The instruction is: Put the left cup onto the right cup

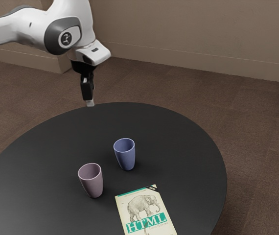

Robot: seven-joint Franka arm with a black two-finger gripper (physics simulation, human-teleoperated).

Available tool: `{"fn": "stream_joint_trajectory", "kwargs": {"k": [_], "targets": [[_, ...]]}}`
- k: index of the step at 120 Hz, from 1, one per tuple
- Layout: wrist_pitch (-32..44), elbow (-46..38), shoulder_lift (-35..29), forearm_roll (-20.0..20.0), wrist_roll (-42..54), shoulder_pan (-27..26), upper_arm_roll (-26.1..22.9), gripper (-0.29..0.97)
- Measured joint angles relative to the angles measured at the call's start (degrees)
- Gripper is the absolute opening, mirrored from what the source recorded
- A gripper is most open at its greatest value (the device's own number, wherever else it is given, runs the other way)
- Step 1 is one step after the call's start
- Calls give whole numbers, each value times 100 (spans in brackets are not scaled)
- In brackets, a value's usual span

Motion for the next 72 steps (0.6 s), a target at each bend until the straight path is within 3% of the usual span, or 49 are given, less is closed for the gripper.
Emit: {"fn": "stream_joint_trajectory", "kwargs": {"k": [33,72], "targets": [[526,-1138,-362,-142,-47,195,-42,68],[1218,-2066,-293,-157,-412,585,-298,68]]}}
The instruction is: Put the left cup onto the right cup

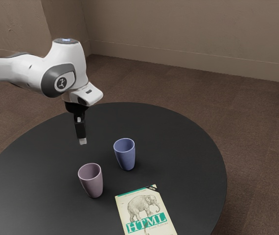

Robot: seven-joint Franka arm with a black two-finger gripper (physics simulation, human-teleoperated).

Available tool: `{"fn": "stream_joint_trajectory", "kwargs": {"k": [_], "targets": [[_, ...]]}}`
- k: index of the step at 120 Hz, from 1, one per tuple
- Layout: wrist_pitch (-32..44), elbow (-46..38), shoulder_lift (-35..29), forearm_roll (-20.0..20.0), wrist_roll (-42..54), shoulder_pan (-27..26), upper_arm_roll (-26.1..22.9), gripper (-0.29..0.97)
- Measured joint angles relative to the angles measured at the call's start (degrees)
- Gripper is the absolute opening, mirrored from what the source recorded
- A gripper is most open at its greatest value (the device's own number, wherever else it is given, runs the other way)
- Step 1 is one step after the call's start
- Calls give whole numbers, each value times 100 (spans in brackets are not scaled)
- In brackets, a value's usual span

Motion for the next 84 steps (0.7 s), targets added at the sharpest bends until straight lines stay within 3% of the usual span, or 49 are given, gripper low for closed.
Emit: {"fn": "stream_joint_trajectory", "kwargs": {"k": [20,48,84], "targets": [[296,-174,198,41,-191,-19,-112,68],[606,-497,273,82,-459,-809,-285,68],[735,-593,282,93,-693,-455,-289,68]]}}
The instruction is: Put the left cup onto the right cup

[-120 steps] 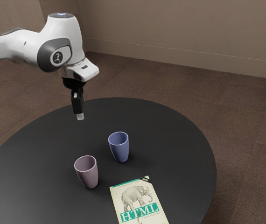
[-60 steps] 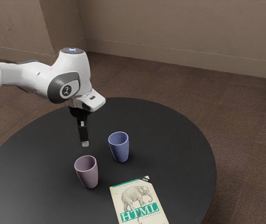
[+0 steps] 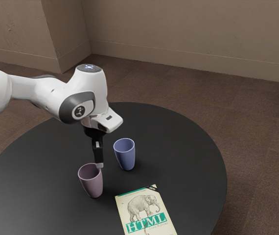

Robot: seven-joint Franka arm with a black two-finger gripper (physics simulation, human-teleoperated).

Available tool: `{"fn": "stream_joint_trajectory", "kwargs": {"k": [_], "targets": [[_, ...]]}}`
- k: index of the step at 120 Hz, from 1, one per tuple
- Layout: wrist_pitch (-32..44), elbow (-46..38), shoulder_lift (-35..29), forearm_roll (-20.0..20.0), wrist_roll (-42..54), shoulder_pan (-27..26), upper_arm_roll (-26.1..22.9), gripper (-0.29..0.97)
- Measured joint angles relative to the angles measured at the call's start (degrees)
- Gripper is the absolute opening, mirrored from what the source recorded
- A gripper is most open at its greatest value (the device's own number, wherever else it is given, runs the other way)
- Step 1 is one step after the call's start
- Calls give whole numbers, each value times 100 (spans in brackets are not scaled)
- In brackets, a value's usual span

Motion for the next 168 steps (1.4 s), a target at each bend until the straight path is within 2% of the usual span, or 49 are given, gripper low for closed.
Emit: {"fn": "stream_joint_trajectory", "kwargs": {"k": [20,95,106,141,168], "targets": [[12,-130,-25,3,-88,-83,-1,68],[42,-35,350,143,-216,279,1,67],[52,-14,442,158,-222,321,1,57],[144,-10,580,140,-234,378,0,10],[176,-15,550,-95,-264,376,0,-5]]}}
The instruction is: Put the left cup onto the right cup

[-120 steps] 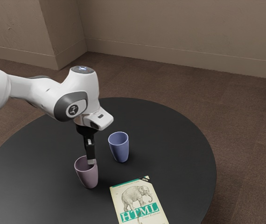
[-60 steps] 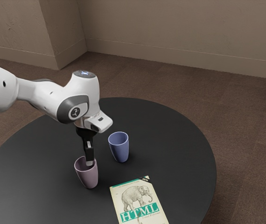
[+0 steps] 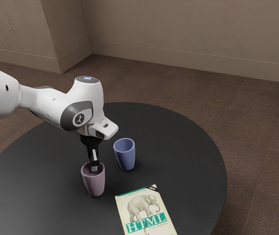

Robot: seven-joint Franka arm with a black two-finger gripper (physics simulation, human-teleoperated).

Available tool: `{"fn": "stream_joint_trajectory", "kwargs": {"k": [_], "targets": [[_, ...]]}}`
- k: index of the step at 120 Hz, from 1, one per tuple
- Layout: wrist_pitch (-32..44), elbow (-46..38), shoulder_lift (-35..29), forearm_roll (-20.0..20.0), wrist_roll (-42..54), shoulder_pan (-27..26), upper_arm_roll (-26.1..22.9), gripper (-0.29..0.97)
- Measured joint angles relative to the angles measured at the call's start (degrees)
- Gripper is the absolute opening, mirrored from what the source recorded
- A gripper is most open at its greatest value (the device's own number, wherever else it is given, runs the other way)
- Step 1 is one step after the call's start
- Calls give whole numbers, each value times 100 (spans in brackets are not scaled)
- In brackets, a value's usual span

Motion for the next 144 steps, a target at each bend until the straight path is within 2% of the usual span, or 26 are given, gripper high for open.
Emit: {"fn": "stream_joint_trajectory", "kwargs": {"k": [21,69,87,102,144], "targets": [[-4,-12,-75,-157,-44,-2,0,-8],[-443,4,-1186,-212,-213,-201,-35,-10],[-686,149,-1417,-255,-264,-137,-36,-10],[-907,535,-1342,-227,-289,-139,-29,-10],[-1370,1505,-606,42,-308,-546,63,-11]]}}
